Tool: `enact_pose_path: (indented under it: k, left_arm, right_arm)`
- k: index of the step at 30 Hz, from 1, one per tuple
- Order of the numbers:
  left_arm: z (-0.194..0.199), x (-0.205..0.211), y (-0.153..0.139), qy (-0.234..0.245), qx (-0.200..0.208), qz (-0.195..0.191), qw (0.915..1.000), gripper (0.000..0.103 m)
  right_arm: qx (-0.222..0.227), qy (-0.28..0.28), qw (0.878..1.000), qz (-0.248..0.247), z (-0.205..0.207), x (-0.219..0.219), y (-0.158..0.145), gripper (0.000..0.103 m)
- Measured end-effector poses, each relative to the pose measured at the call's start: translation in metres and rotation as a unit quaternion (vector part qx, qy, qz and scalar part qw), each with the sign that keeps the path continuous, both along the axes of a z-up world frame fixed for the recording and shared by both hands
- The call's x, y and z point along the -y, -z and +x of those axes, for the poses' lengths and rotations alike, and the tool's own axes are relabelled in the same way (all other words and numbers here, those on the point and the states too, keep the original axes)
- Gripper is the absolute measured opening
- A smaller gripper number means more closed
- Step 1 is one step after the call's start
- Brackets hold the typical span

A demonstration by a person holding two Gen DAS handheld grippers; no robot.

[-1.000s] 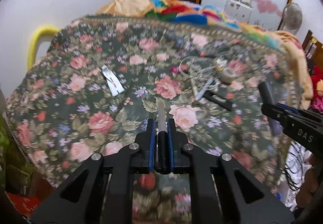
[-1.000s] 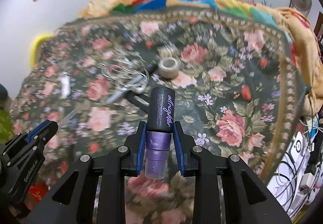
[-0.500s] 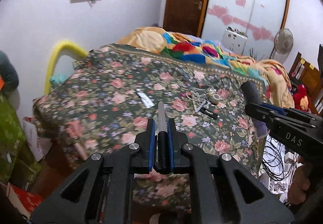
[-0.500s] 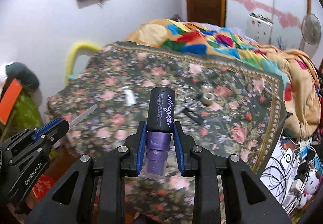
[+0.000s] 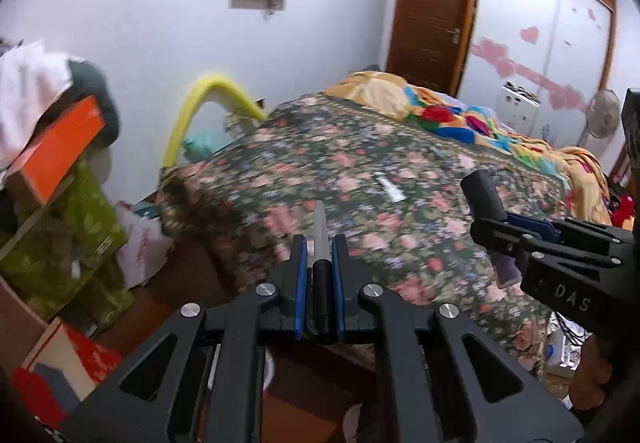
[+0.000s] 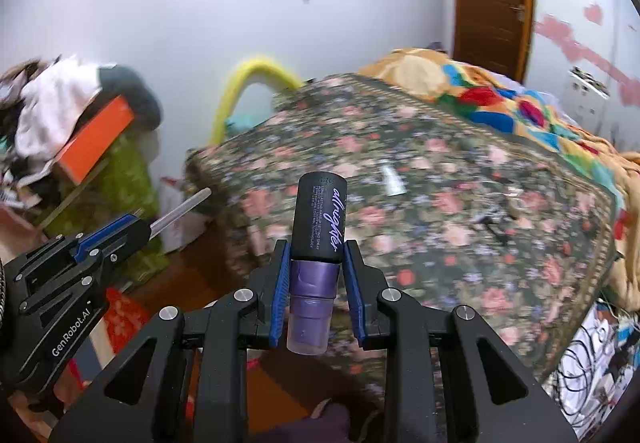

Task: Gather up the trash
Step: 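Carry the pen in the left tool and tube in the right tool over the white bin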

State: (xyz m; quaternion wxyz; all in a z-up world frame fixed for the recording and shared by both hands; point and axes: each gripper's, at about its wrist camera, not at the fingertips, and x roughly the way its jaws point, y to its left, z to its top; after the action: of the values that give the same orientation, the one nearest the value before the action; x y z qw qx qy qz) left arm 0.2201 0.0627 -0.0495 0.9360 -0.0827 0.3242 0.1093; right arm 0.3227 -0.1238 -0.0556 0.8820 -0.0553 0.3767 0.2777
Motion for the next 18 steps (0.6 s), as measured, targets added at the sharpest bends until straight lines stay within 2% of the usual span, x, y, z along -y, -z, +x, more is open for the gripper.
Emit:
enact_pose_path:
  k: [10, 18]
  left_arm:
    - [-0.048, -0.085, 0.04, -0.064, -0.036, -0.022, 0.997, 0.011]
    - [-0.058, -0.146, 0.105, -0.103, -0.089, -0.064, 0.9887, 0.011]
  right_arm:
    - [-0.041, -0.095, 0.994, -0.019, -0.033, -0.098, 0.034, 0.024]
    - [-0.088, -0.148, 0.984, -0.054, -0.04, -0.164, 0.084, 0.024]
